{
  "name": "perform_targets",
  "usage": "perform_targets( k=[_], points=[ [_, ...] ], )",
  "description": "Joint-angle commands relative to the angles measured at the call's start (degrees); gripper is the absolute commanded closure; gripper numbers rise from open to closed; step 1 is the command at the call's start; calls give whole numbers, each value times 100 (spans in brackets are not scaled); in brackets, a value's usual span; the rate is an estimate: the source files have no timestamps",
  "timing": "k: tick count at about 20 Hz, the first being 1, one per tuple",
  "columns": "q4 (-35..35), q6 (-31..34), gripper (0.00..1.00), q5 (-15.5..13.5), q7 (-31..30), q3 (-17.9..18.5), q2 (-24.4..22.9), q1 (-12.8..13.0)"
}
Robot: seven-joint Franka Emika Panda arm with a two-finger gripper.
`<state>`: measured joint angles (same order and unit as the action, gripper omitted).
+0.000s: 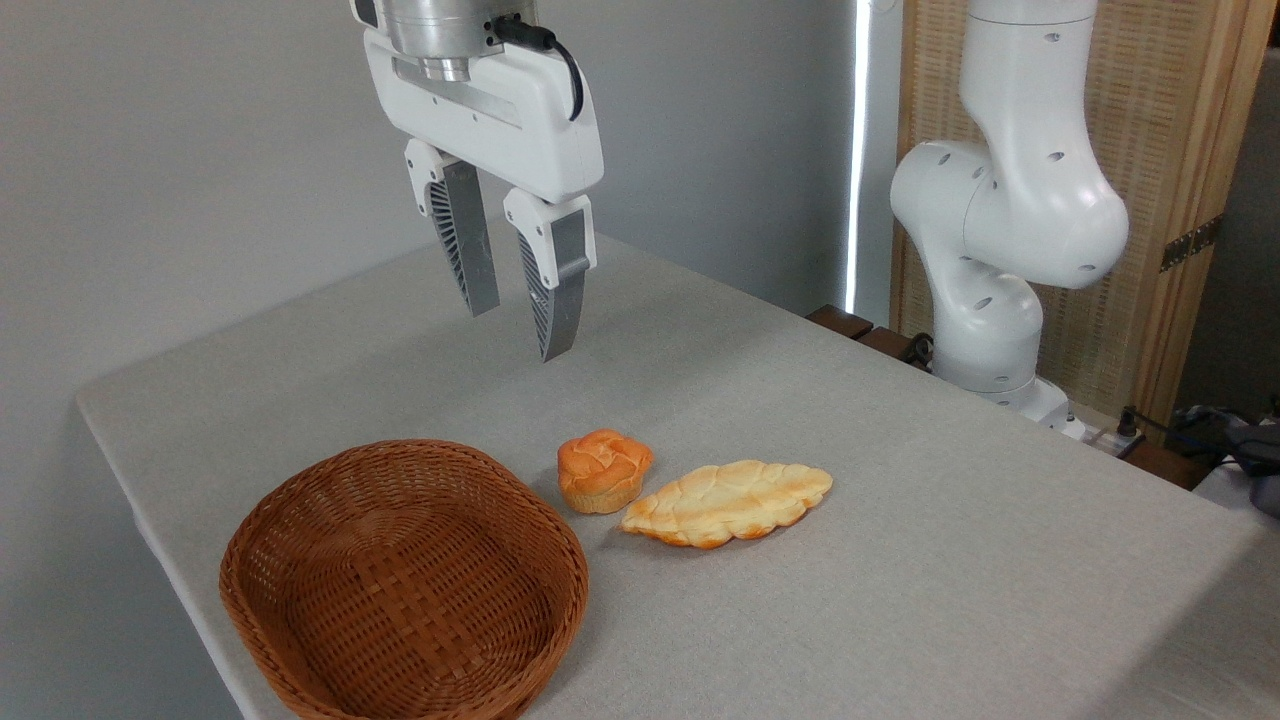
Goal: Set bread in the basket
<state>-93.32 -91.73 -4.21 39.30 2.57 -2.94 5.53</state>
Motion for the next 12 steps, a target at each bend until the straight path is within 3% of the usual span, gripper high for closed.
perform_targets(
  k=[1,8,12],
  points=[
    [156,208,0,-124,86,50,48,-8],
    [104,208,0,-133,121,-19,22,-86],
    [-168,112,0,-430,121,-134,-74,-166]
  ],
)
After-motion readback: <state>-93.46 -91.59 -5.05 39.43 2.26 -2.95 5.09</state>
